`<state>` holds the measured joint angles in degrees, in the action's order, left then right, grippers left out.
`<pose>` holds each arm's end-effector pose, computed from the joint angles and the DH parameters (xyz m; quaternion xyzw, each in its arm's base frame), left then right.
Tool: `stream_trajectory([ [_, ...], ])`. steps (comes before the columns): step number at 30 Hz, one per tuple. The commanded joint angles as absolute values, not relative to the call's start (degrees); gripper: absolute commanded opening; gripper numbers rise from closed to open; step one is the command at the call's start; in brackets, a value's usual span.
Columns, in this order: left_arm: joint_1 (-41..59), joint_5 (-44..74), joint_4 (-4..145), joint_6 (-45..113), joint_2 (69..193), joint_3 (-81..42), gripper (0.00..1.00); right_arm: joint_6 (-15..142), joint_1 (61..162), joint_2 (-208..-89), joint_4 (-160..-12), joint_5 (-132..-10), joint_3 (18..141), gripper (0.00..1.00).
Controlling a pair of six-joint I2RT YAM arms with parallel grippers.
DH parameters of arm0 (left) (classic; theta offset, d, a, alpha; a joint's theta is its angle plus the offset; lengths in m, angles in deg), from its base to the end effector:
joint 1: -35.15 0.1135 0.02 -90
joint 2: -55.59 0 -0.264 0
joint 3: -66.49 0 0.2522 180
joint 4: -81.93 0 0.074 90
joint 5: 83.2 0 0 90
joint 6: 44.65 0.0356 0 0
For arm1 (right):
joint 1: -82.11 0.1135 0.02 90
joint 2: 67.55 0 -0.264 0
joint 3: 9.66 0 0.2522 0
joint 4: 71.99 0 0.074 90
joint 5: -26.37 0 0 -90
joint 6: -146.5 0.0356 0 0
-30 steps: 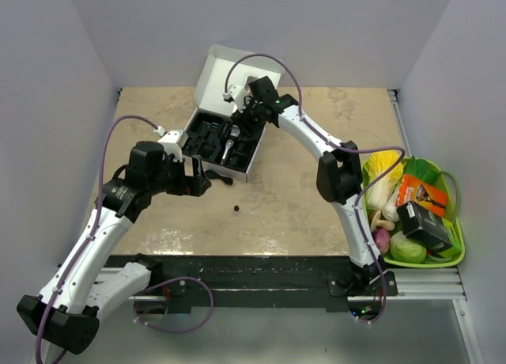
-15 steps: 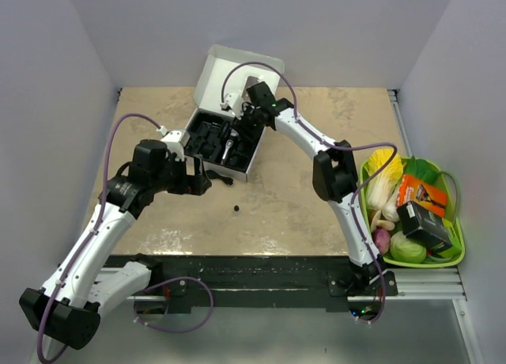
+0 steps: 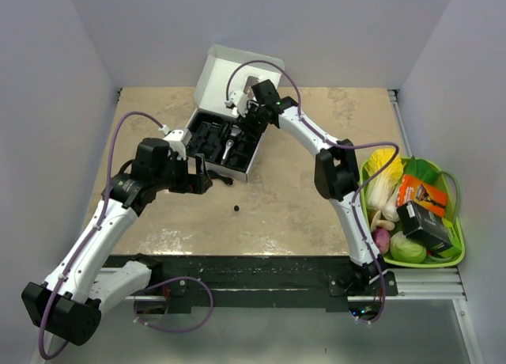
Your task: Sort the hair-cutting tools
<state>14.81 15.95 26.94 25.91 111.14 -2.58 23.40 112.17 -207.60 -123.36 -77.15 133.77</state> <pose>0.1834 -0.0740 0.3179 0.0399 0.9085 -0.2077 0.3605 0.4691 0.2811 0.2172 -0.5214 0.7677 0.1004 0.3587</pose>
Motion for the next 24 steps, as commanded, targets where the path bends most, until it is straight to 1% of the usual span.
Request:
stream_trajectory([
  [1, 14.58, 16.2, 28.71, 26.11, 111.31, -3.52, 1.0, 22.23, 111.9, -208.44, -123.46, -79.28, 136.11, 0.54],
  [24, 14.58, 16.47, 29.32, 26.28, 111.4, -2.73, 1.0, 23.28, 112.34, -209.67, -124.42, -82.09, 136.29, 0.59],
])
